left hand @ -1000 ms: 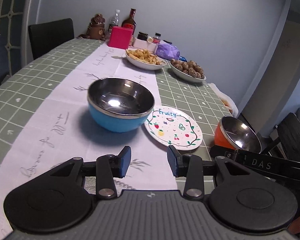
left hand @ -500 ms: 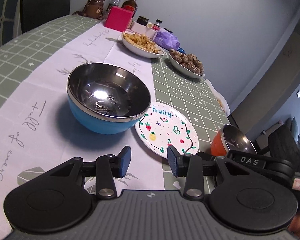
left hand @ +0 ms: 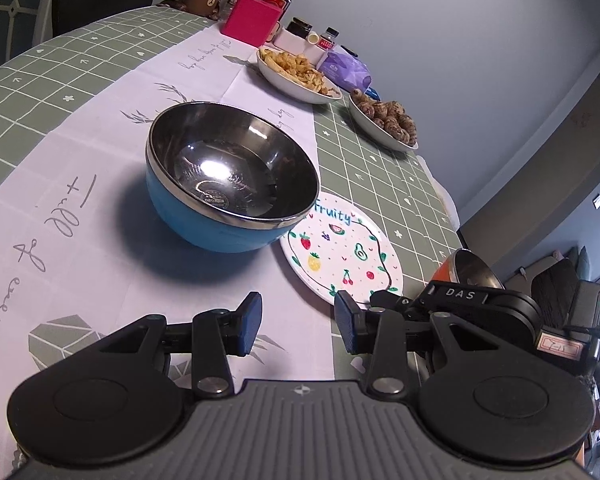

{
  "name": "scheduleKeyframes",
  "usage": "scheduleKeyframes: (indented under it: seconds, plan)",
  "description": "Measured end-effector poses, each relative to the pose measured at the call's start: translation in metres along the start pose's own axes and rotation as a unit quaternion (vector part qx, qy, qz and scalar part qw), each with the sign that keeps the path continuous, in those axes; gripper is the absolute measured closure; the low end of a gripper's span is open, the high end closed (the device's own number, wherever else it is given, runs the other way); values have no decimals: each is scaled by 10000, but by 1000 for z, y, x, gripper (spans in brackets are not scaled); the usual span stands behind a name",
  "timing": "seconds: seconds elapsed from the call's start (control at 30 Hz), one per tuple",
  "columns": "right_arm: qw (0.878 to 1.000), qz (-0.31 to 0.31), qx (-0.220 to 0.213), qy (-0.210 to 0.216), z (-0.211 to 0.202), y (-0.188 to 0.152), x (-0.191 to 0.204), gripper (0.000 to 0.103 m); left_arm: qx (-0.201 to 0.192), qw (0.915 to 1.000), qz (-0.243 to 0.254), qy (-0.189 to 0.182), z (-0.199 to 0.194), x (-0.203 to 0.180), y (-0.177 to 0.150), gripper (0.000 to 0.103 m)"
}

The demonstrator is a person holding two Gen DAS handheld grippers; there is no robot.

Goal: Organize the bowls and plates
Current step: 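Reach the right tool to the white 'Fruity' plate and grip its rim, then lift the 'Fruity' plate with the right tool and carry it toward the glass plates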

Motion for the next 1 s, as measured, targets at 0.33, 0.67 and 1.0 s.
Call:
scheduleKeyframes:
  seconds: [0.33,0.67,1.0]
  plan:
    - [9989,-451,29,-124,-16,-4,-1,103,59,10000,27,-3,2,1,-2,58]
    - [9985,467,89,283,-15,0,-19,87,-51,10000,-9,16,-1,2,0,53]
    - [9947,949,107,379,-3,4,-20,87,54,9987,204,460,6,7,0,48]
Point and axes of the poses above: each gripper's, at about its wrist camera, not at the fingertips, and z roughly the way its jaws point, x to its left, y to its top, the point moved 5 cm from there along z, roughly the way its jaws point, and after that the axes turned 5 degrees about z, right-handed, at the moved point
